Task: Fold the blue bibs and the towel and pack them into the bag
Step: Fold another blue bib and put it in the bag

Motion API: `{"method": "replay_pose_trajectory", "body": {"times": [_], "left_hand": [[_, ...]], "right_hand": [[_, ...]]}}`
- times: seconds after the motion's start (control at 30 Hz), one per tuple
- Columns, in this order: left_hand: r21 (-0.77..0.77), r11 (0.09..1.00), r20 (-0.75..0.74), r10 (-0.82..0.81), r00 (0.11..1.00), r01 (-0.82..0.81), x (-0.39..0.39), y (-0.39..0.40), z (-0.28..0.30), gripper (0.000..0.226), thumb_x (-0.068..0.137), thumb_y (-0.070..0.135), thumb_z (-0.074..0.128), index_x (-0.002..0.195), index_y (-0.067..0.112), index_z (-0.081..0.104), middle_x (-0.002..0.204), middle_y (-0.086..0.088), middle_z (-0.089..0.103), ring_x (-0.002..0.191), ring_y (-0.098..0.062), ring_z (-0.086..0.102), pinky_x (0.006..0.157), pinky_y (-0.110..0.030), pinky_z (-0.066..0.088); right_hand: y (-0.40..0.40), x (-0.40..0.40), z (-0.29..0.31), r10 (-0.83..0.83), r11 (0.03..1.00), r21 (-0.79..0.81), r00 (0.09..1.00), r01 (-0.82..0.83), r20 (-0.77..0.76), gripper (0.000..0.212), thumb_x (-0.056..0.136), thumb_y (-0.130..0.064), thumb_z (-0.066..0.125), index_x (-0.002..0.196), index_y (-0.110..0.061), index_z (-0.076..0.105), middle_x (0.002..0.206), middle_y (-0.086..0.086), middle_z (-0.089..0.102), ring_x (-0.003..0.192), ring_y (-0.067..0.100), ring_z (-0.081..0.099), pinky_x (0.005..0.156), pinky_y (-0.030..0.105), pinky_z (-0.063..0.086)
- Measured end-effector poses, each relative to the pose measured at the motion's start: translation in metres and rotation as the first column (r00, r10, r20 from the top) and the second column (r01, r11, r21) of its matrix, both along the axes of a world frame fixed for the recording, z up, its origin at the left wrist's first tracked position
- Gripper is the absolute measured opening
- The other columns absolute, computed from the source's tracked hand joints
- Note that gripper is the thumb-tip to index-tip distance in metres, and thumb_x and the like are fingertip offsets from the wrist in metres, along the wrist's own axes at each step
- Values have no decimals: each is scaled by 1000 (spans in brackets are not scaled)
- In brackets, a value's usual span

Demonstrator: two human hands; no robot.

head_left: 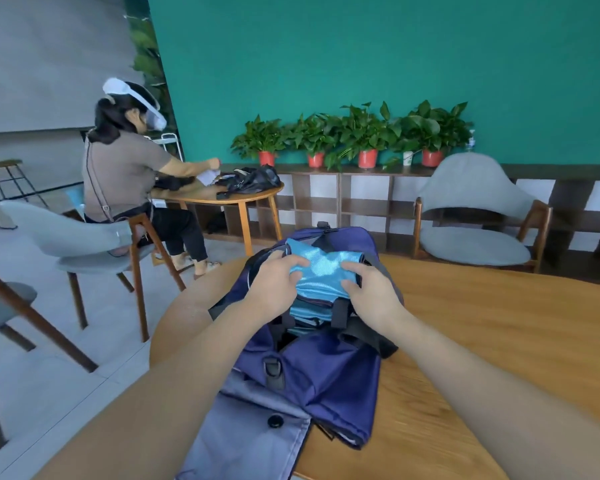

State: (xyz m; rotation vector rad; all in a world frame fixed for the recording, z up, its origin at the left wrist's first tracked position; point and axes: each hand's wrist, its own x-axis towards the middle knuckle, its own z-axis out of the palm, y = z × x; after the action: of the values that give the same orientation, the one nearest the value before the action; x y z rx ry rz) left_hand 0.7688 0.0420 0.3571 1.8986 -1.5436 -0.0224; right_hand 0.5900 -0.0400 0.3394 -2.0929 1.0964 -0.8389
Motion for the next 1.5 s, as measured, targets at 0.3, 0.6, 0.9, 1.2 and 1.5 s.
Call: {"method": "replay_pose_trajectory", "body": {"times": [0.3,0.6,0.9,1.2,1.5], "left_hand": [[346,931,6,-126,992,116,50,-26,-49,36,106,20,50,142,22,56,119,-4,46,122,-27,50,96,-21,33],[499,866,66,-87,994,43,65,-19,-75,40,109,44,36,147,45,45,159,-15,18,150,-36,17,122,-44,18],[433,884,-40,-175,984,175,68,-20,-63,36,110,22,41,142,25,58,162,-5,34,155,-13,14,117,-22,11],[402,915,49,-65,997,40,79,-8,-46,72,102,58,42,161,38,5,166,-10,22,152,-29,23,120,-41,23],[287,947,133,-188,973,144,14,5,-6,52,103,41,53,150,21,44,153,-2,45,141,-21,40,115,-34,32]], "right_hand": [[-28,29,-31,68,989,138,990,-51,-123,44,101,-13,59,143,-20,52,96,4,61,58,12,48,44,15,36],[-31,18,-50,15,960,270,950,74,-312,96,92,-59,62,157,-7,13,151,14,47,133,36,48,103,44,44],[-28,16,-54,-11,978,193,934,85,-356,116,80,-85,48,161,-17,2,169,3,12,152,33,20,121,52,23],[-22,13,-47,-14,997,65,956,34,-294,110,81,-82,51,161,-20,6,168,0,16,152,28,20,122,48,24],[19,-39,0,60,995,-62,976,-74,-207,55,97,-53,56,142,-22,50,140,-6,57,120,12,57,100,26,45]]}}
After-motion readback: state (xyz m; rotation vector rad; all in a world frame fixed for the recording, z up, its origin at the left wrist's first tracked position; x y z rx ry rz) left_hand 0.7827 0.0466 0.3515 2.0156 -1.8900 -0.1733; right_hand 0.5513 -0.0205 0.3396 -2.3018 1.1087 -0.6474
